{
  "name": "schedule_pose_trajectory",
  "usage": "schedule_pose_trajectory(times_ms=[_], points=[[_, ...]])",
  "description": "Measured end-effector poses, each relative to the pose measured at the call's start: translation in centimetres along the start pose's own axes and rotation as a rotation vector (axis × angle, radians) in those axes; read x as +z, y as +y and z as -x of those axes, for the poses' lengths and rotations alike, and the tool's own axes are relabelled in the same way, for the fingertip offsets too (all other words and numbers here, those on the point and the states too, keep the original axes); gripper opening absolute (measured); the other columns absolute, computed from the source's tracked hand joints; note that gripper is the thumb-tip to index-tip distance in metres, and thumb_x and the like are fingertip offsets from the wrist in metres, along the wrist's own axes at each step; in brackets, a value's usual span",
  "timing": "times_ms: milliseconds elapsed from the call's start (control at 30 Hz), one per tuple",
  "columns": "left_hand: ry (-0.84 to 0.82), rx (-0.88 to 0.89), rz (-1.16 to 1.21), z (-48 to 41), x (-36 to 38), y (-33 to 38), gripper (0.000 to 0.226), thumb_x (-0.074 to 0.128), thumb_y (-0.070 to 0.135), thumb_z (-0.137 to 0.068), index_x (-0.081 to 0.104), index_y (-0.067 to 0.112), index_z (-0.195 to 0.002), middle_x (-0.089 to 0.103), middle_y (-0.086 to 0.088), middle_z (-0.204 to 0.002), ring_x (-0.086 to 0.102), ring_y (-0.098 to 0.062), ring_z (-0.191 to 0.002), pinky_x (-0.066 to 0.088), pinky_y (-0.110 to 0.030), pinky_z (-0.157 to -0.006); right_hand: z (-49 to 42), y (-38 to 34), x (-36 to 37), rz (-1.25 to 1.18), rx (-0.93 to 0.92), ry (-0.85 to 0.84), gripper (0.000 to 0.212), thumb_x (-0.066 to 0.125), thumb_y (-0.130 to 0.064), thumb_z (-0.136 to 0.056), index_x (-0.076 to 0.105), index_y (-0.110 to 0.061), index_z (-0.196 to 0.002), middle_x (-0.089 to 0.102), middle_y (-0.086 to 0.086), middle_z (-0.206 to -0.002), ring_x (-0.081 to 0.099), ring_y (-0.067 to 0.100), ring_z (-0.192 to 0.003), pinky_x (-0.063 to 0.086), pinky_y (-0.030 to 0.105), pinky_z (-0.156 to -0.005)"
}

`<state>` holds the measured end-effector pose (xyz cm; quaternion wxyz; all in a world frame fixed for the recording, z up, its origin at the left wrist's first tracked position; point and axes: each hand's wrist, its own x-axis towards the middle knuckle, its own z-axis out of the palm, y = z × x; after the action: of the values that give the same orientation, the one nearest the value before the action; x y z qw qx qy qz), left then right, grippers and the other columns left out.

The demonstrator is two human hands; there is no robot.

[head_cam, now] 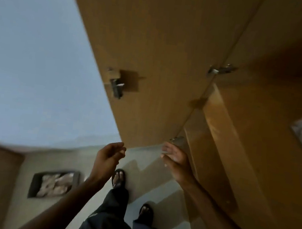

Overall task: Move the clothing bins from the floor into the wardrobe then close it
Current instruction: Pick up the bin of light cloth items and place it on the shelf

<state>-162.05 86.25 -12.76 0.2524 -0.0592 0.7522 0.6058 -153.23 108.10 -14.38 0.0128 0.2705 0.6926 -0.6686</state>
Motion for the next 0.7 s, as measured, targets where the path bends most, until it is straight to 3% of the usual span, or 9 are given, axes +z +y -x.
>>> schedule_pose_trajectory(times_ms=[100,200,300,433,700], points=[[0.143,-0.055,0.060,3.8,-3.8,-3.0,0.024,0.058,0.004,-0.091,0.065,0.018,-0.109,0.074,-0.001,-0.102,0.068,-0.021,-0.090,0.048,-0.029,-0.069,0.5,0.3,3.9,0.051,0.013,-0.118,0.049,0.067,-0.022,-0.081,0.056,-0.018,-0.129,0.065,0.000,-0.119,0.065,0.014,-0.103,0.052,0.030,-0.081],[0.316,-0.080,0.116,8.2,-8.2,-6.0,0.025,0.057,0.003,-0.091,0.065,0.019,-0.109,0.074,0.000,-0.100,0.068,-0.019,-0.090,0.048,-0.028,-0.068,1.2,0.4,9.3,0.123,0.012,-0.297,0.036,0.064,-0.010,-0.087,0.060,-0.018,-0.122,0.067,0.000,-0.114,0.064,0.011,-0.098,0.050,0.022,-0.074],[0.423,-0.101,0.156,11.1,-10.9,-7.9,0.028,0.058,0.005,-0.089,0.066,0.019,-0.113,0.074,0.003,-0.101,0.068,-0.016,-0.093,0.047,-0.027,-0.069,2.0,0.0,13.4,0.173,0.008,-0.425,0.033,0.063,-0.010,-0.088,0.061,-0.017,-0.120,0.067,-0.002,-0.113,0.064,0.007,-0.098,0.048,0.014,-0.067],[0.592,-0.126,0.236,15.3,-15.3,-10.6,0.030,0.058,0.007,-0.090,0.065,0.020,-0.115,0.073,0.004,-0.103,0.067,-0.015,-0.095,0.046,-0.026,-0.069,4.2,-0.6,20.5,0.241,-0.023,-0.605,0.035,0.066,-0.018,-0.082,0.061,-0.019,-0.117,0.067,0.000,-0.112,0.065,0.007,-0.095,0.048,0.014,-0.067],[0.802,-0.174,0.364,23.3,-24.5,-16.8,0.028,0.057,0.007,-0.091,0.064,0.020,-0.114,0.072,0.003,-0.104,0.066,-0.012,-0.099,0.047,-0.021,-0.076,10.5,-0.3,34.4,0.384,-0.101,-0.857,0.031,0.063,-0.010,-0.088,0.061,-0.016,-0.119,0.068,0.000,-0.107,0.064,0.007,-0.094,0.049,0.012,-0.064]])
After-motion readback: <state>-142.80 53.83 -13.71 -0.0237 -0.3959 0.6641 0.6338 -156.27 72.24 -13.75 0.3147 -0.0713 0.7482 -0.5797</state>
